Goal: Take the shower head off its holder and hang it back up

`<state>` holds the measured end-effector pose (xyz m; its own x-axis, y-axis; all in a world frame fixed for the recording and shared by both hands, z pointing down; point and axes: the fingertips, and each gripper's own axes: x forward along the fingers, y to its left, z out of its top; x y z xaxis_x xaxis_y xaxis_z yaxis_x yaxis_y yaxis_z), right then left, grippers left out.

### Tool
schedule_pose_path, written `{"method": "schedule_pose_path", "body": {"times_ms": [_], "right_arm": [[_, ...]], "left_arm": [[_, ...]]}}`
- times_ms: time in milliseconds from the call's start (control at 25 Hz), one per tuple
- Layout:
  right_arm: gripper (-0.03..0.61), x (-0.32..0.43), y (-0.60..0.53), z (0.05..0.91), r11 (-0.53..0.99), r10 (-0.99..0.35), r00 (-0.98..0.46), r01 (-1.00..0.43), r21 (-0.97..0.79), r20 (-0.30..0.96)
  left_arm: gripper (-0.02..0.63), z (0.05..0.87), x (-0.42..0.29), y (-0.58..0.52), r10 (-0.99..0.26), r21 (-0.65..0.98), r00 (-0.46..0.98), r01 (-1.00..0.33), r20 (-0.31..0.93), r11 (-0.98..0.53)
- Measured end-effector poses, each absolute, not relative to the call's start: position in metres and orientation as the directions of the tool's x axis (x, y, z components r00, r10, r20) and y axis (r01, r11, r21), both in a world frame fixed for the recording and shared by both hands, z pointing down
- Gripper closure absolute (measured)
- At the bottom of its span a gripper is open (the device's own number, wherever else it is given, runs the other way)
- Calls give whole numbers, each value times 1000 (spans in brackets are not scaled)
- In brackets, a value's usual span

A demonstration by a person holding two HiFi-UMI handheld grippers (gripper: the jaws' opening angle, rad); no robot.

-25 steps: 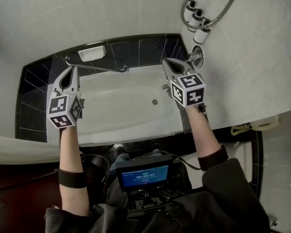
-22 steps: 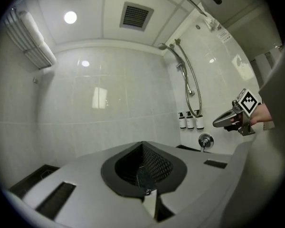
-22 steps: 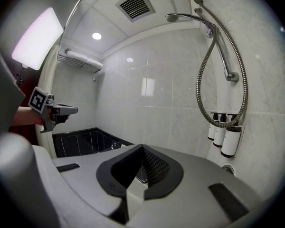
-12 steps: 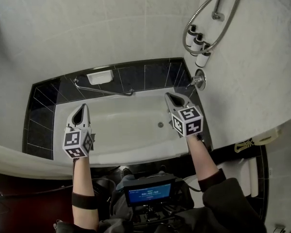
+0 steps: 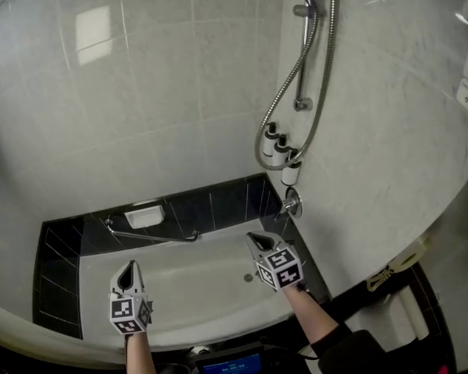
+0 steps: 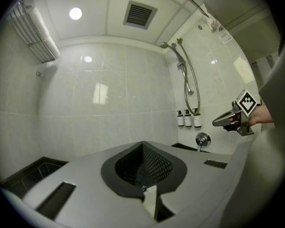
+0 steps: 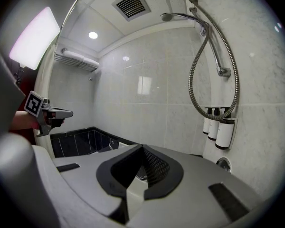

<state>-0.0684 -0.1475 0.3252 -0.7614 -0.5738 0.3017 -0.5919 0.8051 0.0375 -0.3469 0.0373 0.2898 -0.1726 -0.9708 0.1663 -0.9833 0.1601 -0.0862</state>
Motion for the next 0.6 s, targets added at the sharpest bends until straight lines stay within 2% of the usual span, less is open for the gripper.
{"method": "schedule_pose_path", "body": {"times_ms": [600], "right_arm": [[558,-39,-169,326,769,-614,-716,-638,47,332]], "left_arm": [[614,272,-323,-5,-982,-71,-126,-991,137,117]]}}
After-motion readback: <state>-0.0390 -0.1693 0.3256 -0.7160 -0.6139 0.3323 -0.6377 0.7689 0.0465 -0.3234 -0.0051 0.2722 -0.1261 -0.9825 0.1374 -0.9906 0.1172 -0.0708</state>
